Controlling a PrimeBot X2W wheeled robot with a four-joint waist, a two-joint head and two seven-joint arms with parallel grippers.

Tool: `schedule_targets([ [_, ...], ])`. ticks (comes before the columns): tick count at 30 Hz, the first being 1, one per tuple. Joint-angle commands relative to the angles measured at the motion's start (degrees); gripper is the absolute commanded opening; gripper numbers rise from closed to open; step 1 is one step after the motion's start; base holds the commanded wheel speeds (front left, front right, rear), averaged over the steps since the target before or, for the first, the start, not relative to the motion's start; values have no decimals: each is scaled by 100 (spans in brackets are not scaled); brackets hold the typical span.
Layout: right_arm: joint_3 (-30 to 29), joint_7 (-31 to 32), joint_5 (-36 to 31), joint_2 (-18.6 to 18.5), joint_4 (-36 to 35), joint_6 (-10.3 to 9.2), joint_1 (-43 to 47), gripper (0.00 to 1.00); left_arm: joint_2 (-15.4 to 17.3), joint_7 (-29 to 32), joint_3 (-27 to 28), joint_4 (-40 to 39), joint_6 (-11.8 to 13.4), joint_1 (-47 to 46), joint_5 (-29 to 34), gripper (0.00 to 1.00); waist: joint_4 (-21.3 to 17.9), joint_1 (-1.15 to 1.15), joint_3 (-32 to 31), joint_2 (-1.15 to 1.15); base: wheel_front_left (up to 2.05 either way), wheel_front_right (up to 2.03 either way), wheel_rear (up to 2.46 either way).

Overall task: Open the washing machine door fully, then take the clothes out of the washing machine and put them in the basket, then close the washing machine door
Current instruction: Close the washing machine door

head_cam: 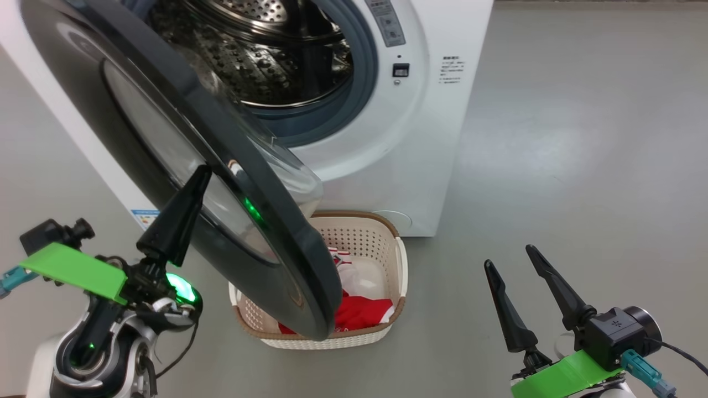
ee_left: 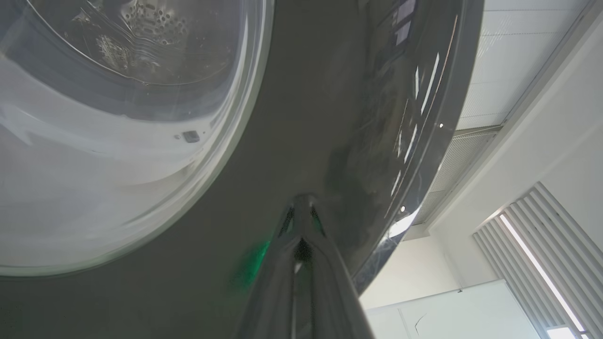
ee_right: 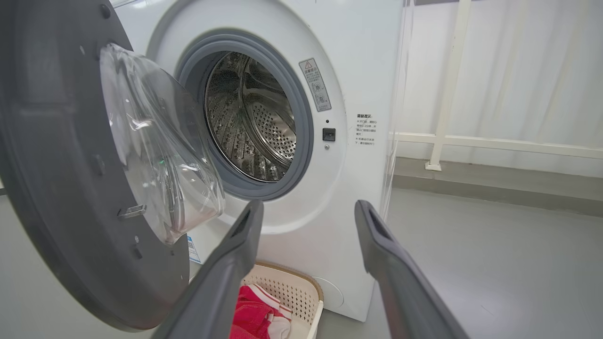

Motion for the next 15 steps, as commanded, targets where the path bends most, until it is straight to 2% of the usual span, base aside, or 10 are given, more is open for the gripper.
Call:
schedule_targets([
  [1, 98, -38, -30, -17, -139, 36, -211, 100, 66, -22, 139, -100, -85, -297, -58, 0, -121, 0, 43, 0, 0, 0, 0],
  [15, 62, -38, -1, -8, -180, 36, -291, 100, 53, -171, 145, 194, -269, -782, -1, 0, -580, 0, 247, 0, 0, 0, 0],
])
